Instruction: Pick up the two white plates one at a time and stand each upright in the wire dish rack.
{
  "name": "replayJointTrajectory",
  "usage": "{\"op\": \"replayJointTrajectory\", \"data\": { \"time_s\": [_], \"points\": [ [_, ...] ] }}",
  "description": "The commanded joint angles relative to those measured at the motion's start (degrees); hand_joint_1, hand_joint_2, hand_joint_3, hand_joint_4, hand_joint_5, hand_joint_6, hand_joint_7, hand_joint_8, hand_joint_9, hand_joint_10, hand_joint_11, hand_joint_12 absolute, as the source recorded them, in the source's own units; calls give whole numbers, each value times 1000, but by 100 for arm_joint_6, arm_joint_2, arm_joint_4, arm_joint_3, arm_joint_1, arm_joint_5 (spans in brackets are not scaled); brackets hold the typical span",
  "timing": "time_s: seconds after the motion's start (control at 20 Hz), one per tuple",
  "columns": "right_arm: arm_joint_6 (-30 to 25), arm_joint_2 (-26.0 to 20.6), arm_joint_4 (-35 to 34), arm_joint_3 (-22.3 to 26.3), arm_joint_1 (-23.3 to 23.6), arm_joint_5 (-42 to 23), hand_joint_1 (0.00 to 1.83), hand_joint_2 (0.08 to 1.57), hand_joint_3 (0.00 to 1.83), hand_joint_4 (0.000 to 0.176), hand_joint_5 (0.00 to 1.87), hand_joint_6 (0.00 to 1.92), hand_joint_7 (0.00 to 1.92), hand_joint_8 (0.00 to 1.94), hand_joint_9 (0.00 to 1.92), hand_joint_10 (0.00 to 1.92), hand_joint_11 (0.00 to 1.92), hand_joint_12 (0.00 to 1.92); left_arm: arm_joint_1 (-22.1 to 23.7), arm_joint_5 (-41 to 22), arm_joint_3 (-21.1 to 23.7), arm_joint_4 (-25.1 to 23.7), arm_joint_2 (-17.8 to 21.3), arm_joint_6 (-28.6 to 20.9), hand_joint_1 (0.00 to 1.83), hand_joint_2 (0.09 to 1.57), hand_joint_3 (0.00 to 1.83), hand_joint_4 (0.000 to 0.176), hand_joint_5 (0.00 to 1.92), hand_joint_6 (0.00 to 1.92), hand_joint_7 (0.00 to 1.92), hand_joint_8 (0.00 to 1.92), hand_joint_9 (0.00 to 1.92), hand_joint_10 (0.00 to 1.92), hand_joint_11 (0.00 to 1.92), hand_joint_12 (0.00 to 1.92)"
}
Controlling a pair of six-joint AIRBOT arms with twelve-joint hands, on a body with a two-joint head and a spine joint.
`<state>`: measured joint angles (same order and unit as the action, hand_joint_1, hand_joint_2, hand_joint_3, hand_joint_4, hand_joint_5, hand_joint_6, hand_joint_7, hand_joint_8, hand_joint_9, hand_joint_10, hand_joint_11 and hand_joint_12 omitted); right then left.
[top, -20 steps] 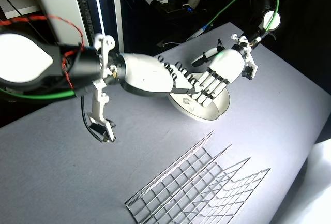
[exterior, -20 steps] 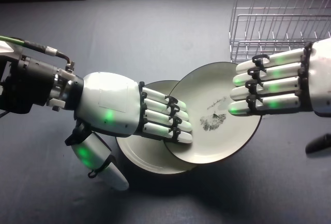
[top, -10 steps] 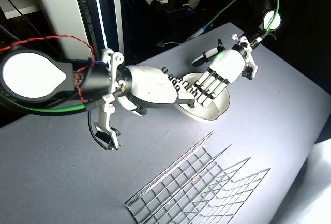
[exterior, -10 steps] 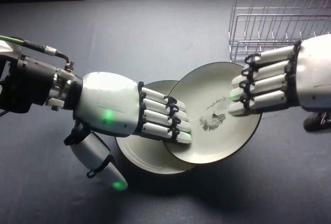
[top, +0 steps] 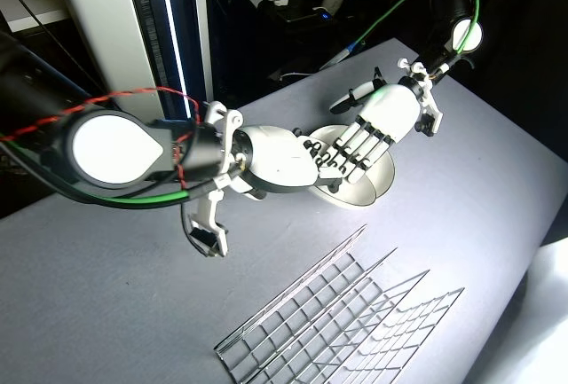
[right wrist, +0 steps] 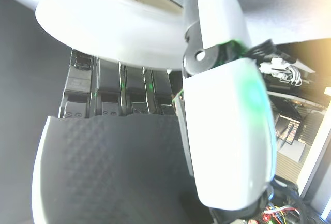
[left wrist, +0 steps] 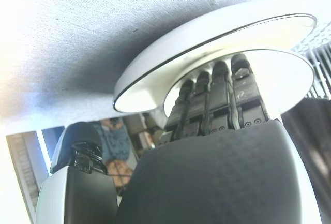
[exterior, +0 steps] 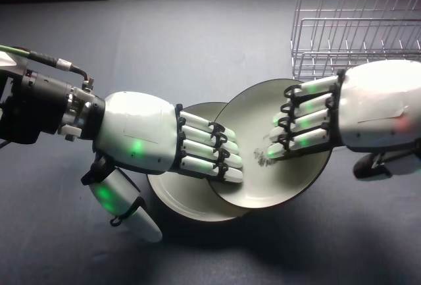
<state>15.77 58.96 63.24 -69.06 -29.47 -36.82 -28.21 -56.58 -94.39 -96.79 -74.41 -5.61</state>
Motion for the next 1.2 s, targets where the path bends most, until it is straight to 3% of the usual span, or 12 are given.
{"op": "replayJointTrajectory", "data": {
  "time_s": [0.0, 0.45, 0.55, 1.15],
  "points": [
    [27, 39, -288, -46, 18, -321, 1224, 1051, 2, 0, 289, 4, 261, 3, 252, 3, 0, 885, -94, 92, -15, -195, -56, 42, 0, 1122, 4, 0, 0, 0, 0, 0, 0, 0, 0, 0],
    [85, 438, -486, -306, -28, -138, 1201, 1056, 2, 0, 328, 11, 318, 9, 315, 15, 0, 979, -96, 42, -49, -147, -40, 65, 0, 1123, 3, 0, 0, 0, 0, 0, 0, 0, 0, 0],
    [89, 494, -536, -322, -35, -76, 1187, 1066, 3, 0, 318, 3, 325, 4, 317, 9, 0, 910, -96, 42, -52, -145, -35, 65, 0, 1125, 4, 0, 0, 0, 0, 0, 0, 0, 0, 0],
    [105, 655, -592, -413, -32, 49, 1172, 1065, 5, 0, 438, 20, 466, 15, 456, 28, 11, 1153, -123, 39, -61, -91, -24, 67, 0, 1126, 2, 0, 0, 0, 0, 0, 0, 0, 0, 0]
  ]
}}
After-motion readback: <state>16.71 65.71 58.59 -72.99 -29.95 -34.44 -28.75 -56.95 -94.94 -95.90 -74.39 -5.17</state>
